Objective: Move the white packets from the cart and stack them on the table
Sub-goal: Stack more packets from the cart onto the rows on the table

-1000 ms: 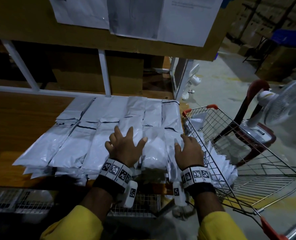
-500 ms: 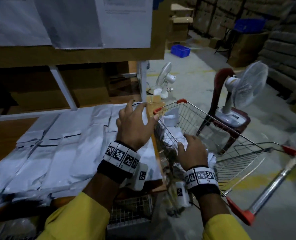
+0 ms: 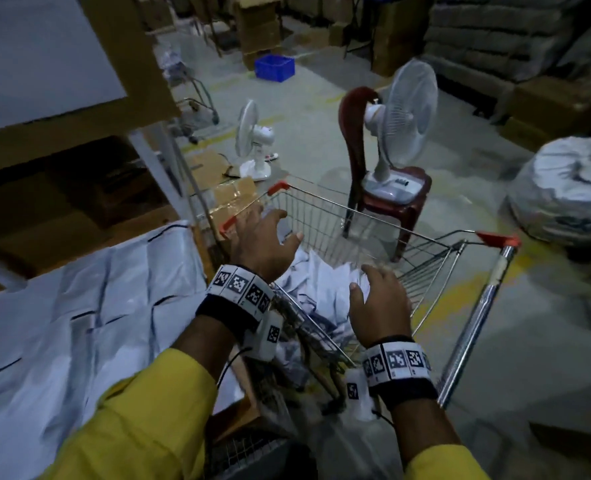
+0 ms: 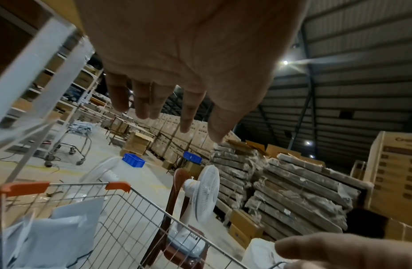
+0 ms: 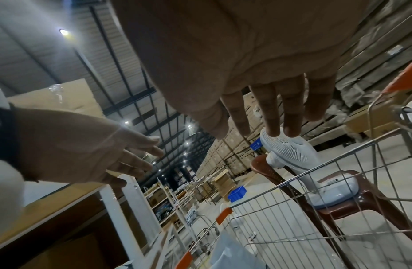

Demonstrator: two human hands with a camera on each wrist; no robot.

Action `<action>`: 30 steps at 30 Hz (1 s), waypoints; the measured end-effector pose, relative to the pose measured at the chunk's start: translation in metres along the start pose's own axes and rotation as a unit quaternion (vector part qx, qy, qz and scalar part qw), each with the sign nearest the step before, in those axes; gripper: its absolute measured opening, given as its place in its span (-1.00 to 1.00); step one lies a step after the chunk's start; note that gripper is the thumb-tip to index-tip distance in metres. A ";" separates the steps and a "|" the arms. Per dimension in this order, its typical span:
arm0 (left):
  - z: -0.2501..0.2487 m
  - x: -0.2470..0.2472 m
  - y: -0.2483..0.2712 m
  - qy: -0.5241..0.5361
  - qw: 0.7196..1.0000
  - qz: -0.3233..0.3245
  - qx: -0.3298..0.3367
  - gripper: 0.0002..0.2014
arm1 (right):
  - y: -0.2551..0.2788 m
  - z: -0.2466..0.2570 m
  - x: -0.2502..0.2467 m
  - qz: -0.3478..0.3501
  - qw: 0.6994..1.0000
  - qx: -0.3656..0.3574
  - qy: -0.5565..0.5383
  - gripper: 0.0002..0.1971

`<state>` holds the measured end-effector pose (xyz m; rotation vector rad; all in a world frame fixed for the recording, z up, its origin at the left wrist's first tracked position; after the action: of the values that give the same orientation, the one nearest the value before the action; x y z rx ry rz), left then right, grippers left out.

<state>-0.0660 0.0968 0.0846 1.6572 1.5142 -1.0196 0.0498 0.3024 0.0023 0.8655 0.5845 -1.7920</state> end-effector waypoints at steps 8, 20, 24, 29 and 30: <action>-0.017 0.069 -0.115 -0.111 0.990 0.066 0.064 -0.28 | -0.062 -0.022 0.019 -0.023 0.998 0.063 0.007 -0.56; 0.058 0.280 -0.234 -0.254 0.920 0.296 0.024 -0.38 | -0.194 -0.116 0.219 0.262 0.951 0.147 0.075 -0.50; 0.095 0.351 -0.250 -0.255 0.899 0.355 -0.009 -0.52 | -0.202 -0.156 0.287 0.354 0.917 0.175 0.060 -0.52; 0.132 0.404 -0.258 -0.243 0.888 0.380 -0.091 -0.45 | -0.200 -0.182 0.345 0.414 0.890 0.187 0.033 -0.09; 0.137 0.412 -0.259 -0.238 0.886 0.384 -0.107 -0.43 | -0.200 -0.183 0.351 0.413 0.892 0.182 0.032 0.01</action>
<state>-0.3287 0.2013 -0.3351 1.4890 0.5287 -0.6980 -0.1628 0.3042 -0.3868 1.2015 -0.1136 -1.0865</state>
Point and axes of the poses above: each hand's wrist, its own y-axis away from the middle knuckle, its own x-axis out of the palm, z = x × y, the point moved 7 cm from there along -y, towards the middle knuckle, and after that the axes turned 3 degrees about z, right-handed, at the moved point
